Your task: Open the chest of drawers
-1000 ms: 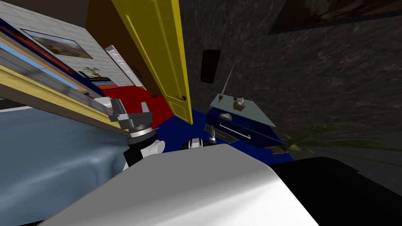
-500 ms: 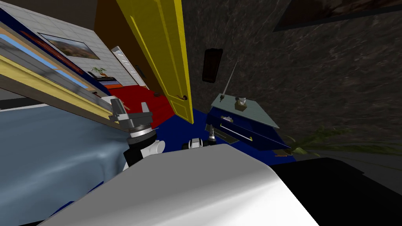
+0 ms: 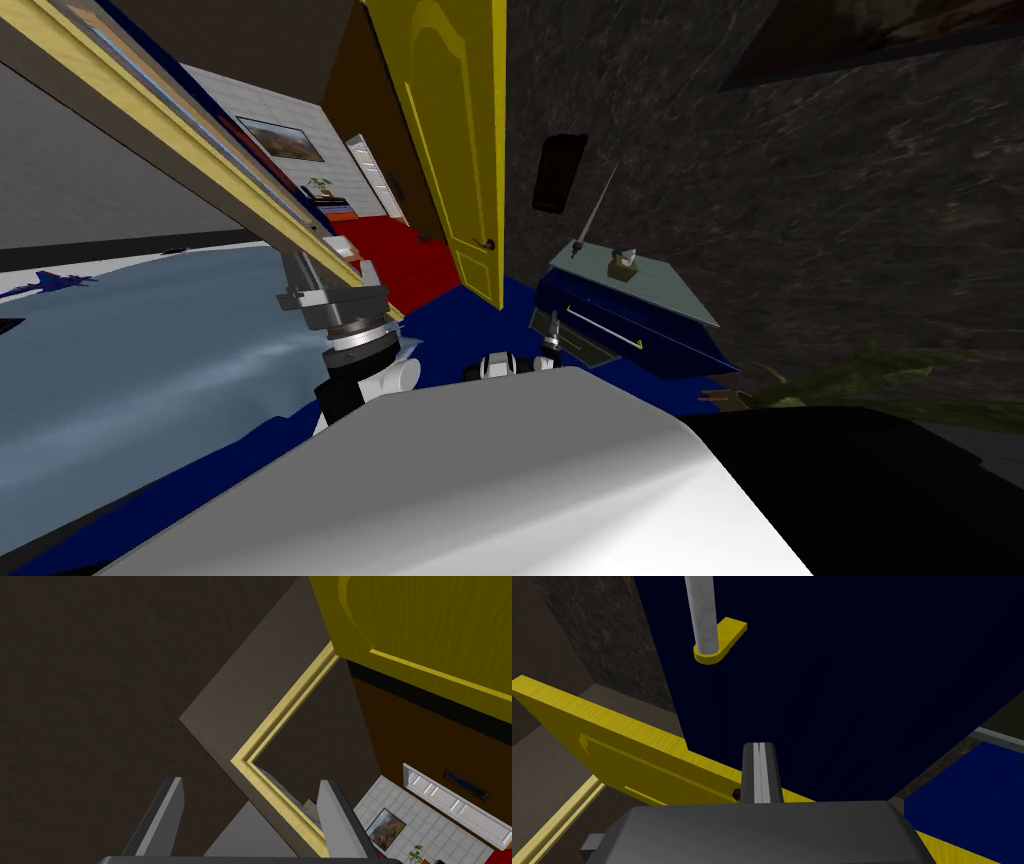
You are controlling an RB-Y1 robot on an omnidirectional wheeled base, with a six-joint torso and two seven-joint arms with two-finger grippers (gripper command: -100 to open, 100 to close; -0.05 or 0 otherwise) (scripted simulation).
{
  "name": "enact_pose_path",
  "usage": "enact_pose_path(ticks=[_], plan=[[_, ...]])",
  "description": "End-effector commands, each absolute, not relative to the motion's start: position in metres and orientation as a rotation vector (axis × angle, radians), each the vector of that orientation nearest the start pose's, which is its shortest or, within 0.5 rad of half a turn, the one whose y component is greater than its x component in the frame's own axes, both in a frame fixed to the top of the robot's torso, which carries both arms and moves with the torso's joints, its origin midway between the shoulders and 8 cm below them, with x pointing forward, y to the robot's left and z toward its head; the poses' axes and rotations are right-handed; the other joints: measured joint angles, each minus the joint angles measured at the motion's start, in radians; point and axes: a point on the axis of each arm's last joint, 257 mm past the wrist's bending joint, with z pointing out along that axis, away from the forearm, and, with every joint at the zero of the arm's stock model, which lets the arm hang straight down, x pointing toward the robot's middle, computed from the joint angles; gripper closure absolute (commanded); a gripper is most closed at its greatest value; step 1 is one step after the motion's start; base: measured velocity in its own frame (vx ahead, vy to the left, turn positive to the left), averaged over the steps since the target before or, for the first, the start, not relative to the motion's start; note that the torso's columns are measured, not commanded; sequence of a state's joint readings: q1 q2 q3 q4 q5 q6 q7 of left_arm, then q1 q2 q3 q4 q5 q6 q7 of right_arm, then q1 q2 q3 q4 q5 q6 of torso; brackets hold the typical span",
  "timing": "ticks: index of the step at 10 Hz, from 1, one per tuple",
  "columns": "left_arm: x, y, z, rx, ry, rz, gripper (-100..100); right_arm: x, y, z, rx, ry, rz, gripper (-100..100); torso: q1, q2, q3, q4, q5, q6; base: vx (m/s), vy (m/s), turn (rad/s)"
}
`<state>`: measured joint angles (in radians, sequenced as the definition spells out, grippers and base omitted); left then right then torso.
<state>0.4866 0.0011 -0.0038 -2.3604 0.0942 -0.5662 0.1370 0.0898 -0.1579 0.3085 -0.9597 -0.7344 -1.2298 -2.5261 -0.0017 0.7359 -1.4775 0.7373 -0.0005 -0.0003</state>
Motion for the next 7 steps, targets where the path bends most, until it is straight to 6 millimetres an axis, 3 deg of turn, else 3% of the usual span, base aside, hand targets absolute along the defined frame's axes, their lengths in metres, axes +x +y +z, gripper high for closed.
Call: enact_pose_path(ticks=[1, 2, 3, 4, 5, 6, 7], plan=[[0.312, 0.283, 0.075, -0.625, 0.409, -1.534, 0, 0.400, -0.362, -0.283, -0.755, 1.167, -1.896, 100, 0.000, -0.001, -0.001, 0.000, 0.000, 0.001, -0.148, 0.067, 0.252], [0.312, 0.283, 0.075, -0.625, 0.408, -1.534, 0, 0.404, -0.362, -0.282, -0.750, 1.168, -1.896, 100, 0.003, 0.001, 0.000, 0.000, 0.001, 0.000, -0.113, 0.049, 0.142], [0.312, 0.283, 0.075, -0.625, 0.409, -1.534, 0, 0.405, -0.389, -0.273, -0.662, 1.196, -1.934, 100, 0.002, 0.000, 0.001, 0.000, 0.001, 0.001, -0.149, 0.033, 0.267], [0.312, 0.283, 0.075, -0.625, 0.409, -1.534, 0, 0.406, -0.390, -0.273, -0.655, 1.200, -1.934, 100, 0.001, 0.003, 0.002, 0.001, 0.000, 0.000, -0.117, 0.042, 0.131], [0.312, 0.283, 0.075, -0.625, 0.409, -1.534, 0, 0.407, -0.415, -0.262, -0.560, 1.223, -1.969, 100, 0.001, 0.002, 0.002, 0.001, 0.000, 0.001, -0.172, 0.076, 0.238], [0.312, 0.283, 0.075, -0.625, 0.408, -1.534, 0, 0.406, -0.417, -0.263, -0.555, 1.230, -1.969, 100, 0.003, 0.005, 0.003, 0.001, 0.001, 0.000, -0.144, 0.060, 0.151], [0.312, 0.283, 0.075, -0.625, 0.409, -1.534, 0, 0.401, -0.442, -0.257, -0.464, 1.257, -2.005, 100, 0.002, 0.002, 0.002, 0.001, 0.001, 0.001, -0.125, 0.048, 0.221]])
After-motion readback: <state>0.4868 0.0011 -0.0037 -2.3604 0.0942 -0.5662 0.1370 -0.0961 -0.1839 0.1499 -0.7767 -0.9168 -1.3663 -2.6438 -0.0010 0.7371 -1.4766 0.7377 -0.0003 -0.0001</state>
